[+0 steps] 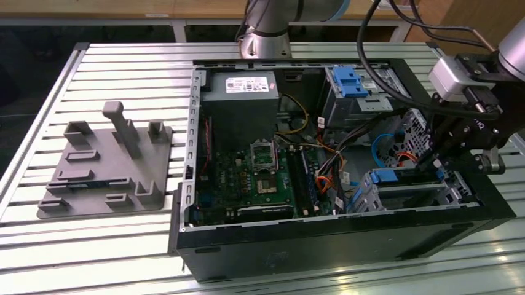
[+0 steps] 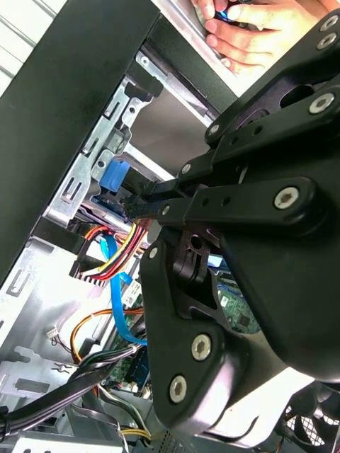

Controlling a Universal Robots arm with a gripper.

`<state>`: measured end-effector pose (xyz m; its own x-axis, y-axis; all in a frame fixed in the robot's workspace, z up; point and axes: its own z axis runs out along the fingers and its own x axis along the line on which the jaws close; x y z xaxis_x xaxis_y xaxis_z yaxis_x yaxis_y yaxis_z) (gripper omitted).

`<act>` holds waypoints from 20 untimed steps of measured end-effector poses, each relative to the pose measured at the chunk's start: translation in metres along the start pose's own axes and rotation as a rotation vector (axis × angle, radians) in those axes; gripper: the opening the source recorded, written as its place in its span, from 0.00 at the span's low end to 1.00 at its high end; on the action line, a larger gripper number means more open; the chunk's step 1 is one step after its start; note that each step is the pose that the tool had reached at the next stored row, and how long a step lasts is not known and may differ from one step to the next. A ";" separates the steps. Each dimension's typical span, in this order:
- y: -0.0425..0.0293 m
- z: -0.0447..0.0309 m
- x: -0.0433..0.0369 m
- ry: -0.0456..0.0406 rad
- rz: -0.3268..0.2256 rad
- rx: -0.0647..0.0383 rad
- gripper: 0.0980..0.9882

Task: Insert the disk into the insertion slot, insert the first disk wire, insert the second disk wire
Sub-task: 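Insert the first disk wire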

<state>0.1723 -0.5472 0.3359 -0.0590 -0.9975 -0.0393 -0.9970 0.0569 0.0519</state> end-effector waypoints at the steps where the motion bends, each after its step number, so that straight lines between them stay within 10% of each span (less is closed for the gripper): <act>1: 0.0000 0.0002 0.0000 0.0000 0.000 0.000 0.07; 20: -0.0003 0.0046 0.0004 0.0002 -0.005 0.000 0.07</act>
<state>0.1723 -0.5474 0.3312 -0.0543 -0.9978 -0.0393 -0.9973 0.0522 0.0519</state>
